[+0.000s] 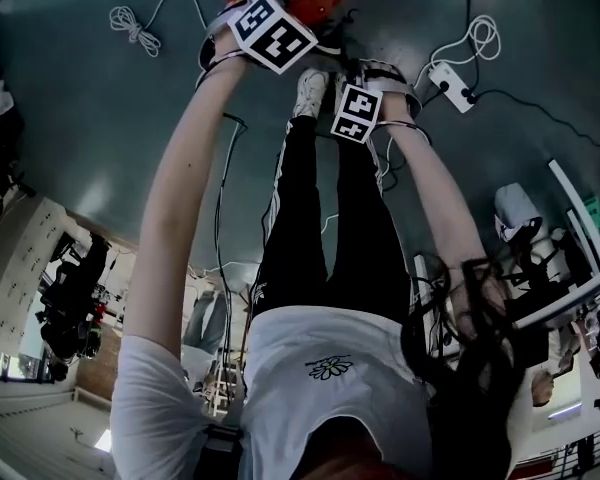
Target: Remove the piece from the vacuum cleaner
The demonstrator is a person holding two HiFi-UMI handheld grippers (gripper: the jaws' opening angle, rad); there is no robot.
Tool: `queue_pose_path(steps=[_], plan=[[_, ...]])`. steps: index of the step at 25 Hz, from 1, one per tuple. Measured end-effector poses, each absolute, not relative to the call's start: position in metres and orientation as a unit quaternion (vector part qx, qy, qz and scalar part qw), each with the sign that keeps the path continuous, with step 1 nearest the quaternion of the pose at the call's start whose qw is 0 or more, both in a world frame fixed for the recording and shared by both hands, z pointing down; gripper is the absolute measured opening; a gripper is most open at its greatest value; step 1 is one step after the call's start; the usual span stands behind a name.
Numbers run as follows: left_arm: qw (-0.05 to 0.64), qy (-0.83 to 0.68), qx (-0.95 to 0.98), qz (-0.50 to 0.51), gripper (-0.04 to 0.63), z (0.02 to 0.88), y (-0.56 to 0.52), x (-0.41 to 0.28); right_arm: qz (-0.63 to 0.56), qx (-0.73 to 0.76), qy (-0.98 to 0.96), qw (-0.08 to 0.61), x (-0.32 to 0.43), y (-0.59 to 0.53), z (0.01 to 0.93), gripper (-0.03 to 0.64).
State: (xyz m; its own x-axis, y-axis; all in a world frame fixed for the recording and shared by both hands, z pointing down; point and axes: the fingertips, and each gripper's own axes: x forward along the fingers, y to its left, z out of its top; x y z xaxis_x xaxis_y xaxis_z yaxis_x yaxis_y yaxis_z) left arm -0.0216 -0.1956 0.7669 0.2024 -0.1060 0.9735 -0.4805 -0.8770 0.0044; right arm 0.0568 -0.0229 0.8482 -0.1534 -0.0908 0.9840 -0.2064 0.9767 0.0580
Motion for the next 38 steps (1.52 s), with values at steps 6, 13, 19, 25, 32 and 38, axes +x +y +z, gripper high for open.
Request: queue_pose_path(steps=[6, 13, 19, 25, 32, 38], plan=[[0.147, -0.189, 0.760, 0.604, 0.005, 0.767, -0.194, -0.022, 0.053, 0.096, -0.763, 0.637, 0.052, -0.019, 0.847, 0.023], [0.163, -0.201, 0.765, 0.589, 0.005, 0.767, -0.198, -0.021, 0.084, 0.106, -0.786, 0.604, 0.050, -0.013, 0.824, 0.023], [0.158, -0.200, 0.763, 0.594, 0.005, 0.769, -0.194, -0.021, 0.080, 0.092, -0.788, 0.604, 0.050, 0.001, 0.827, 0.023], [0.153, -0.202, 0.761, 0.598, 0.005, 0.765, -0.193, -0.021, 0.087, 0.097, -0.789, 0.601, 0.049, 0.004, 0.824, 0.023], [0.149, -0.195, 0.757, 0.606, 0.005, 0.770, -0.193, -0.021, 0.073, 0.081, -0.794, 0.598, 0.048, 0.004, 0.828, 0.023], [0.147, -0.194, 0.756, 0.608, 0.005, 0.769, -0.190, -0.021, 0.079, 0.076, -0.794, 0.598, 0.045, 0.012, 0.828, 0.023]])
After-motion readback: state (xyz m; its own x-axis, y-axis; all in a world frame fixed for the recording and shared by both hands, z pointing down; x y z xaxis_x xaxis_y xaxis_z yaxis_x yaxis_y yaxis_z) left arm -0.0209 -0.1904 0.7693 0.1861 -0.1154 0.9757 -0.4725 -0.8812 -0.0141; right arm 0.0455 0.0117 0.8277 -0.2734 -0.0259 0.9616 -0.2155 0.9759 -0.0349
